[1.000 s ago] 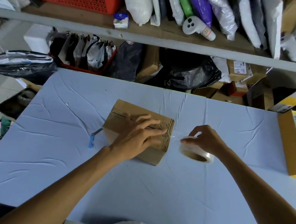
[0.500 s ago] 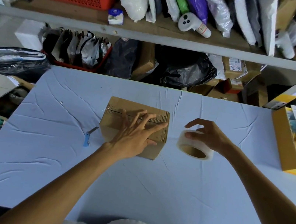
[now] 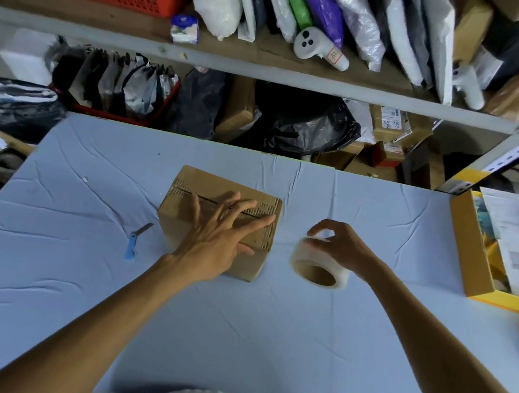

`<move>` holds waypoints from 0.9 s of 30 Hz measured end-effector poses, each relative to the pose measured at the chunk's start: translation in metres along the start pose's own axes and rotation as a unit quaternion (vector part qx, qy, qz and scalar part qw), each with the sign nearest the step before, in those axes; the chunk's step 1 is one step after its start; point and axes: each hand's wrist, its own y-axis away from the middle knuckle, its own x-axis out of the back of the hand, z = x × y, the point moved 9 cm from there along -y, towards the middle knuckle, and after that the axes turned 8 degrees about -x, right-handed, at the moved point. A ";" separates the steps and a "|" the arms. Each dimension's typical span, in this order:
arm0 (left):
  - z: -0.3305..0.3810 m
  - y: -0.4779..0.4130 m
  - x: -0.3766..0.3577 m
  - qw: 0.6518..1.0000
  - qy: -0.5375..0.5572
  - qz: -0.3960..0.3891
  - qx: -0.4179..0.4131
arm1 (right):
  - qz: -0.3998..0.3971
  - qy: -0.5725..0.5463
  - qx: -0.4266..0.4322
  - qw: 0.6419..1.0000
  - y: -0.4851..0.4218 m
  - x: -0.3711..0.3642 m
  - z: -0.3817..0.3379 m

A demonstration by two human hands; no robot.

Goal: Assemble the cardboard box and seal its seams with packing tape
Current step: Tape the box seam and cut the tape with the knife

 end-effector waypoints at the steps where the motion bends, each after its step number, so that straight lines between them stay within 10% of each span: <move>1: 0.001 0.000 0.000 1.000 -0.001 -0.001 -0.002 | -0.032 -0.045 0.035 0.998 0.007 -0.001 -0.004; 6: 0.001 0.000 0.002 1.000 -0.012 -0.002 -0.006 | -0.194 -0.114 0.098 0.969 0.031 -0.009 -0.013; 15: -0.001 0.003 0.000 1.000 -0.004 -0.003 -0.006 | -0.119 0.082 -0.052 0.988 0.000 -0.033 0.026; 27: -0.004 0.003 0.005 1.000 -0.007 0.015 -0.017 | -0.189 -0.075 0.057 0.977 0.017 -0.020 0.009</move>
